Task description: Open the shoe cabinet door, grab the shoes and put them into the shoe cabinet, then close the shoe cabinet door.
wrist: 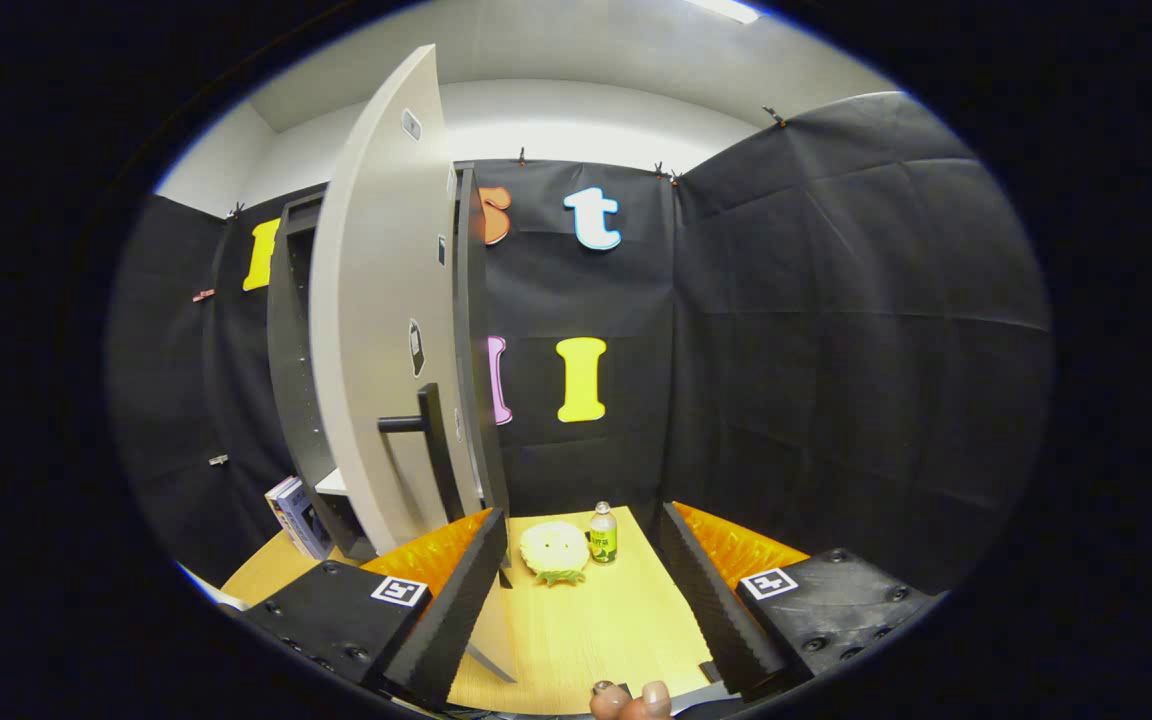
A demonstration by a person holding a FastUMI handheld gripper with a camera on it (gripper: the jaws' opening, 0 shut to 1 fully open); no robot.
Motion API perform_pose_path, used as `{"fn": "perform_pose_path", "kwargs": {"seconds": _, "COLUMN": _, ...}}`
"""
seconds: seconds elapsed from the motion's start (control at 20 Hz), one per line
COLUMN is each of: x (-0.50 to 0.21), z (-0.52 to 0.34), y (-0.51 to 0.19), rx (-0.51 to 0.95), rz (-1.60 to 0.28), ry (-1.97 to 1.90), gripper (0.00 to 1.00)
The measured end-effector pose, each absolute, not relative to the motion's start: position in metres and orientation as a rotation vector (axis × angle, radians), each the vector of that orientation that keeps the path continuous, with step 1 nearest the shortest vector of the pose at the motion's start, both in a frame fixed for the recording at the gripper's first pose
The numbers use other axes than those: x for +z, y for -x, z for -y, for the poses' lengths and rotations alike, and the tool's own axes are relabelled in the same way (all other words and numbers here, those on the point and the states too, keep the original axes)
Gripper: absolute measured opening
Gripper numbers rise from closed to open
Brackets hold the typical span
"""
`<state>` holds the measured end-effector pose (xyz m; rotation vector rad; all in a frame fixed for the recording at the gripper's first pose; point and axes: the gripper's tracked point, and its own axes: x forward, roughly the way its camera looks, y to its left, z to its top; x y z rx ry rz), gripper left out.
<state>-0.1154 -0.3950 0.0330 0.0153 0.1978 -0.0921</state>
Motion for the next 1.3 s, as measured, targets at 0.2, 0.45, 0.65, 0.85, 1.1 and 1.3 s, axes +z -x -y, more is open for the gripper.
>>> {"fn": "perform_pose_path", "kwargs": {"seconds": 0.2, "x": 0.018, "z": 0.382, "y": 0.087, "rx": 0.027, "rz": -0.212, "ry": -0.04, "gripper": 0.98}}
{"fn": "perform_pose_path", "kwargs": {"seconds": 0.45, "x": 0.02, "z": 0.376, "y": 0.081, "rx": 0.063, "rz": -0.201, "ry": -0.037, "gripper": 0.97}}
{"fn": "perform_pose_path", "kwargs": {"seconds": 0.65, "x": 0.02, "z": 0.363, "y": 0.083, "rx": 0.051, "rz": -0.192, "ry": -0.022, "gripper": 0.97}}
{"fn": "perform_pose_path", "kwargs": {"seconds": 0.85, "x": 0.017, "z": 0.327, "y": 0.091, "rx": 0.044, "rz": -0.19, "ry": 0.019, "gripper": 0.97}}
{"fn": "perform_pose_path", "kwargs": {"seconds": 1.1, "x": 0.011, "z": 0.274, "y": 0.095, "rx": 0.024, "rz": -0.196, "ry": 0.002, "gripper": 0.97}}
{"fn": "perform_pose_path", "kwargs": {"seconds": 1.3, "x": 0.005, "z": 0.233, "y": 0.089, "rx": 0.014, "rz": -0.187, "ry": -0.013, "gripper": 0.97}}
